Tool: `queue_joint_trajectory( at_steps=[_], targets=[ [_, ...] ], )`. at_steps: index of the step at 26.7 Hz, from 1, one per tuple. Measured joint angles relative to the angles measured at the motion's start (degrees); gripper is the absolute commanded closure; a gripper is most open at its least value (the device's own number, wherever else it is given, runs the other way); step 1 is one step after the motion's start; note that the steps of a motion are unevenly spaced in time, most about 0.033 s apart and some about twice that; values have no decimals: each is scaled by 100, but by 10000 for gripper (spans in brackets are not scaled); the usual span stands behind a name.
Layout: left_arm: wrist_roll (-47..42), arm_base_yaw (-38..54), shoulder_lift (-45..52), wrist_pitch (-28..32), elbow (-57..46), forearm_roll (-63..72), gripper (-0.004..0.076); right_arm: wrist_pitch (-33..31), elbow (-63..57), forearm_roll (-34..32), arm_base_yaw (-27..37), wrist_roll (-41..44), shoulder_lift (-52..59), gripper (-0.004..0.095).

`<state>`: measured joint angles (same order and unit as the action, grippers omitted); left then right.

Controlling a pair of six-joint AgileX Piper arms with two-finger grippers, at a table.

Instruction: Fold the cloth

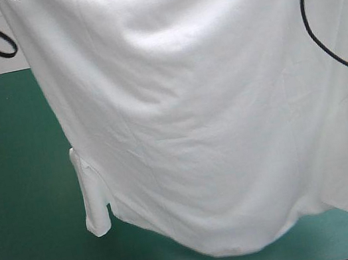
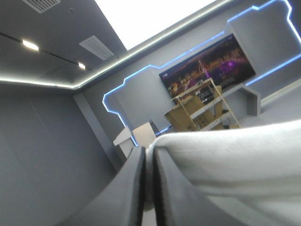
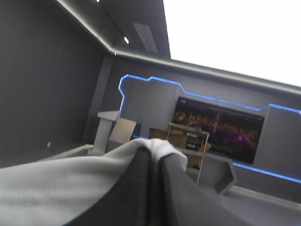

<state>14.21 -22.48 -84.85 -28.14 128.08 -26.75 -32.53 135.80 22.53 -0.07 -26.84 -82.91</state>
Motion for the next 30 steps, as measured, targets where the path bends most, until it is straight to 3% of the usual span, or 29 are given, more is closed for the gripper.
queue_joint_trajectory(
  at_steps=[4,8,13,18,23,26,30],
  targets=[
    [-269,191,-686,290,43,-245,704,254,-37,168,0,-84,-755,926],
    [-529,909,-1482,443,648,624,698,593,-29,559,0,-507,-1431,925],
    [602,1767,-2317,294,2064,2806,699,617,773,844,0,-773,-2176,925],
    [1030,1932,-2310,259,2690,3488,699,457,1765,892,-7,-807,-2357,925],
    [1060,1938,-2264,-243,2702,3674,705,-118,1954,882,-7,-760,-2157,919],
    [1003,1938,-2215,-1177,2521,3614,705,-920,1635,487,-7,-306,-2157,899],
    [800,1940,-2024,-1808,1061,3545,705,-1654,80,157,-7,-134,-2087,899]
  ],
)
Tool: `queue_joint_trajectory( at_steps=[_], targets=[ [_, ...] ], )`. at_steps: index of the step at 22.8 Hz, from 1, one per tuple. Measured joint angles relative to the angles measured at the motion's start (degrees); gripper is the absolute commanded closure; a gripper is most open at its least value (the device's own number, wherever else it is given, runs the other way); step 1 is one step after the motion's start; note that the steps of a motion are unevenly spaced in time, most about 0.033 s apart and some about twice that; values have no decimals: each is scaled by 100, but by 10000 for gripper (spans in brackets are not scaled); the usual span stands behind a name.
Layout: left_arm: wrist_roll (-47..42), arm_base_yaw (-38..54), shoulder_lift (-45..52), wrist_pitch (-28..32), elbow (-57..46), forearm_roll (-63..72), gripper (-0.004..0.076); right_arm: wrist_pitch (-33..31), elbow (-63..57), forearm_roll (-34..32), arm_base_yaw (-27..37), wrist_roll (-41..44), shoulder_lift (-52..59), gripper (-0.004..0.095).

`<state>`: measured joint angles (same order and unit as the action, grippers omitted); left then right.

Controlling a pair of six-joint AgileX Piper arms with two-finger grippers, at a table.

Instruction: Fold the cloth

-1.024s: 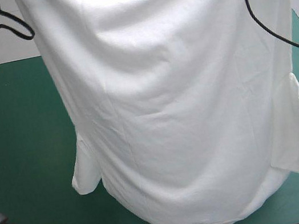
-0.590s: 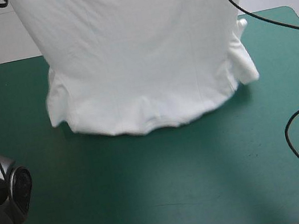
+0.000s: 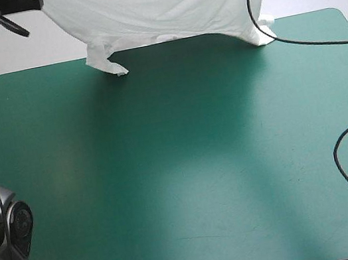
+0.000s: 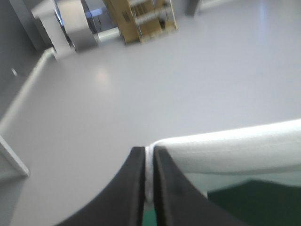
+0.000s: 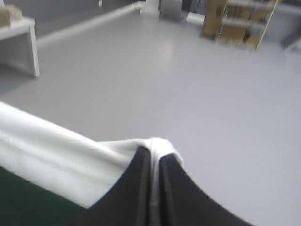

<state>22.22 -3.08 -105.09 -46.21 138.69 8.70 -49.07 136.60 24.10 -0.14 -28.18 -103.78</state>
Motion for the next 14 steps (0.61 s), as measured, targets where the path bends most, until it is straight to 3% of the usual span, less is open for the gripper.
queue_joint_trajectory(
  at_steps=[4,10,14],
  targets=[
    [347,0,241,43,-2209,343,705,139,-2271,-58,0,-308,610,899],
    [404,0,998,392,-4049,402,705,756,-4484,396,0,-670,1563,899],
    [409,0,1934,722,-5996,382,705,1021,-6252,432,0,-774,2302,899]
  ],
)
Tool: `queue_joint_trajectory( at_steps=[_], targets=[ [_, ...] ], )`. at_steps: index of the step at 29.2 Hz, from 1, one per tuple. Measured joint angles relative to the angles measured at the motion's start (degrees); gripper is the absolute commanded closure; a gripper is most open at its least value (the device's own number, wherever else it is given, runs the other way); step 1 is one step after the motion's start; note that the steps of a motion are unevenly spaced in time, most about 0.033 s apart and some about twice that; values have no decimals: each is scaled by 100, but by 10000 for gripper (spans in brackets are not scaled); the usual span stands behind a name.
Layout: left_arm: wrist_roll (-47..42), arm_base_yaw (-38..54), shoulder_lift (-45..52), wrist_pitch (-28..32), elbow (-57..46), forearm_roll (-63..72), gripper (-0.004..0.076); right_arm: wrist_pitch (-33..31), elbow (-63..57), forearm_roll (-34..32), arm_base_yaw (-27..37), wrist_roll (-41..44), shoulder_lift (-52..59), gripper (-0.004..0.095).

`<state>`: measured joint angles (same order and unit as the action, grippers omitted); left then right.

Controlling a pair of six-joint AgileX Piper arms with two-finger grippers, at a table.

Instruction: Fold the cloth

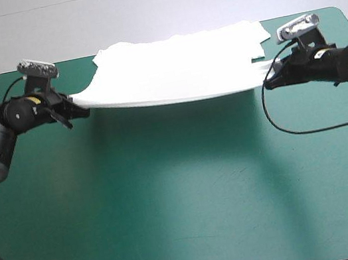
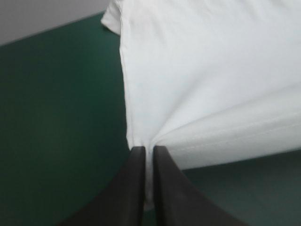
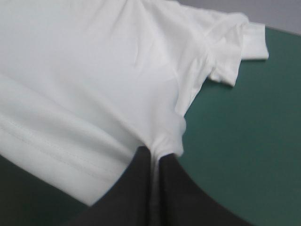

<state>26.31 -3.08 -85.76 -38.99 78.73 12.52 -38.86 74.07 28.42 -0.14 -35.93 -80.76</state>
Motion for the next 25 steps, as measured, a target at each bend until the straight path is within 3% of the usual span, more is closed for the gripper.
queue_joint_trajectory(
  at_steps=[3,9,14,19,25],
  targets=[
    [0,0,638,108,-1199,-23,705,58,-994,5,0,7,650,899],
    [0,0,1781,-74,-2522,-56,705,-80,-2376,3,68,327,1886,899],
    [-299,0,2731,-958,-2985,-430,705,-607,-3128,-120,68,734,2833,899],
    [-727,0,3311,-2123,-3234,-890,705,-1359,-3570,-673,68,1414,3529,899],
    [-865,0,3597,-2792,-3670,-656,705,-1841,-3955,-858,68,1837,4085,899]
  ],
)
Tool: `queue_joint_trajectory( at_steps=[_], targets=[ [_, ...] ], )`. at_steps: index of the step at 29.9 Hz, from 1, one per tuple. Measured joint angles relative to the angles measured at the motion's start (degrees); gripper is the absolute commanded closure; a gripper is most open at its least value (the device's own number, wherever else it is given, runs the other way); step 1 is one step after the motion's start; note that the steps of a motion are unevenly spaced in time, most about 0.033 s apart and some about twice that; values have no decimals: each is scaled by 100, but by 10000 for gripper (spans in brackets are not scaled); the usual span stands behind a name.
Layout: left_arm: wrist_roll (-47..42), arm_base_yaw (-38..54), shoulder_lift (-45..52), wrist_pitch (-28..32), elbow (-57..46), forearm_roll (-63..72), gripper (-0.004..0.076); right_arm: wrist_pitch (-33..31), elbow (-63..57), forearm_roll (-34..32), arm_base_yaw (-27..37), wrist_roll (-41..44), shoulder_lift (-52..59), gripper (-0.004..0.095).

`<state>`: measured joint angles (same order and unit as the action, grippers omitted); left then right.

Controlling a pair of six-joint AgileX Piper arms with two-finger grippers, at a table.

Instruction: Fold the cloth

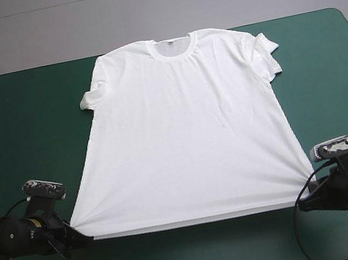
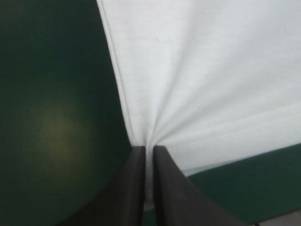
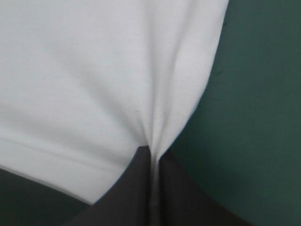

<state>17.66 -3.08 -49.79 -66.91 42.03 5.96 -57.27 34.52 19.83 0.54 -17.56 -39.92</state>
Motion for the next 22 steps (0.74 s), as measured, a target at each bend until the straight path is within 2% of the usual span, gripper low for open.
queue_joint_trajectory(
  at_steps=[3,9,12,14,20,22],
  targets=[
    [0,0,7,-237,-294,95,705,-190,-282,-46,0,124,218,899],
    [111,0,13,-263,-895,357,701,-256,-589,-102,7,248,393,898],
    [178,0,13,-172,-1035,442,660,-258,-591,-108,7,329,374,865],
    [204,0,7,-157,-1050,447,608,-275,-596,-128,7,359,368,778],
    [216,0,7,-91,-1050,519,425,-303,-596,-218,7,384,368,353],
    [216,0,7,-85,-1050,562,401,-308,-596,-218,7,388,368,296]
  ],
)
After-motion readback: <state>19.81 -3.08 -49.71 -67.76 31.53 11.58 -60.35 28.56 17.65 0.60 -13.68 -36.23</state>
